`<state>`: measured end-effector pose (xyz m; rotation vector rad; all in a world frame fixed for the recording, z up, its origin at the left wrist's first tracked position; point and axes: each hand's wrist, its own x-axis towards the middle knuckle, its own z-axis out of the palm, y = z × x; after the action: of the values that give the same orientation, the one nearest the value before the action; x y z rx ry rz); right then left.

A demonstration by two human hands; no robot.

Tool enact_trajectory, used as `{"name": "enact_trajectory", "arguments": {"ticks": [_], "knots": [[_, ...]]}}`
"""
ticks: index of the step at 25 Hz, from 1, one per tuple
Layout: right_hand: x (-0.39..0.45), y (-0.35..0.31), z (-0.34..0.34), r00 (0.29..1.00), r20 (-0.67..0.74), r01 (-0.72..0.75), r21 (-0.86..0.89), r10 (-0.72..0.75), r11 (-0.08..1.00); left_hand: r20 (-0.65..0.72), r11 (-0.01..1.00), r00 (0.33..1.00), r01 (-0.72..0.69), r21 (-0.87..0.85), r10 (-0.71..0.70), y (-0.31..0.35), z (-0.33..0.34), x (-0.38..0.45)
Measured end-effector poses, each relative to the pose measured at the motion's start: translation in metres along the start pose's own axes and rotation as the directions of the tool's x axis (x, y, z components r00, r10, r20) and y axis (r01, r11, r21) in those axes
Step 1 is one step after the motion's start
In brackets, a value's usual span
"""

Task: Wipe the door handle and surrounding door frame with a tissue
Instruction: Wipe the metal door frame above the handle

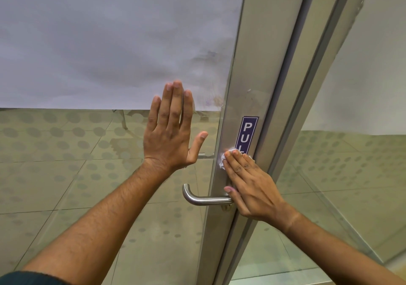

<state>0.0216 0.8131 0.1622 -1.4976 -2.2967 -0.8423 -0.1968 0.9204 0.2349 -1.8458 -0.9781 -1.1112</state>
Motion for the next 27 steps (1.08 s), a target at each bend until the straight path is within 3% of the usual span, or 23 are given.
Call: {"name": "enact_trajectory", "arguments": {"ticks": [7,14,19,24,26,27], "knots": [[0.026,-0.007,-0.009,0.984,-0.137,-0.121,-0.069,0.111,0.99,0.011,1.0,1.0,-0.005,0.011,0.005,0.001,0.001,-0.001],[0.063,-0.022,-0.034,0.903,-0.294,-0.312,0.049,0.312,0.949,0.004,1.0,1.0,-0.007,-0.001,0.007,0.001,0.0,-0.002],[0.096,-0.051,-0.045,0.721,-0.326,-0.531,0.306,0.612,0.79,-0.027,1.0,1.0,-0.011,-0.001,0.011,0.001,0.001,-0.002],[0.113,-0.054,-0.052,0.516,-0.315,-0.594,0.538,0.796,0.598,-0.045,1.0,0.999,-0.016,0.002,0.016,0.001,0.001,-0.002],[0.114,-0.053,-0.051,0.501,-0.326,-0.573,0.57,0.802,0.589,-0.039,1.0,0.999,-0.01,0.0,0.01,0.001,0.002,-0.001],[0.112,-0.053,-0.048,0.533,-0.339,-0.551,0.557,0.776,0.621,-0.039,1.0,0.999,-0.006,0.002,0.006,0.002,0.002,-0.001]]}}
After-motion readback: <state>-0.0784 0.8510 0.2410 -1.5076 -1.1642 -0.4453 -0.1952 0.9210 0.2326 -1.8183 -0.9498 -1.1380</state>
